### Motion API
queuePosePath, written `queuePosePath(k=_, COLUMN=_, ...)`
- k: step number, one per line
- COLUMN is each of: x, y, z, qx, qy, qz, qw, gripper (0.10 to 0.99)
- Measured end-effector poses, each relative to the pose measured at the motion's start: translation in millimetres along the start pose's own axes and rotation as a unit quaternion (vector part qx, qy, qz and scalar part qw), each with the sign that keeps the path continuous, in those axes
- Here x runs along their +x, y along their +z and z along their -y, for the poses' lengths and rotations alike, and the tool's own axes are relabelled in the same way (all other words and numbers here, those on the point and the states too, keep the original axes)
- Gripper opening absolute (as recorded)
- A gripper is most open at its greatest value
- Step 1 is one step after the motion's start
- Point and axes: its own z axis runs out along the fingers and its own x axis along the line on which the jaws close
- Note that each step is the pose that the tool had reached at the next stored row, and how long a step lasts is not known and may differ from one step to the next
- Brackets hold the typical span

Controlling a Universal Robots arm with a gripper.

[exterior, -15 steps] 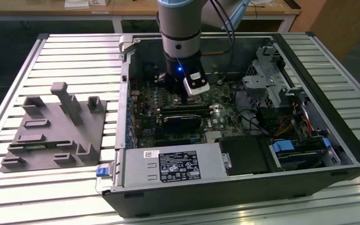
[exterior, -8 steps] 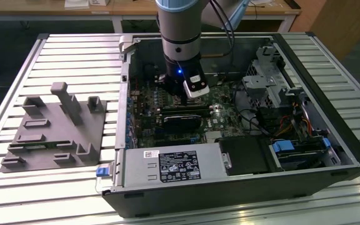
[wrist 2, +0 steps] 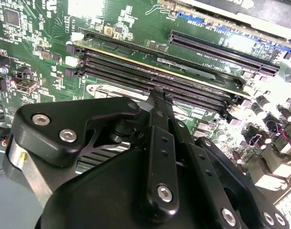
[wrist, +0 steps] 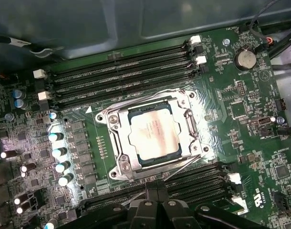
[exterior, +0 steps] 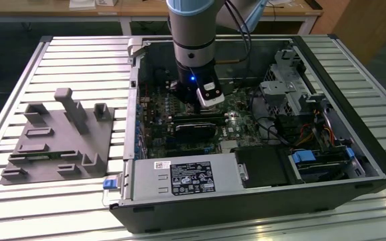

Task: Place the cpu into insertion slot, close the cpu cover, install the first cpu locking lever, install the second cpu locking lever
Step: 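Install the second cpu locking lever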

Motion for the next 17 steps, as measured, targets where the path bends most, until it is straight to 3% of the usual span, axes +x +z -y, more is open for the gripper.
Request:
queuePosePath(k=2, x=-0.2, y=0.3, z=1.5, qx=-0.0013, qy=0.000, qz=-0.0005, qw=1.0000, gripper=0.106)
queuePosePath(k=6, x=0.1, y=1.1, z=4.3, qx=-0.0106, qy=0.001, qz=-0.0028, qw=0.9999, gripper=0.106)
queuePosePath(k=17, x=7.3, y=1.7, z=6.4, qx=-0.0276, qy=0.002, qz=-0.0075, qw=0.9996, gripper=0.106)
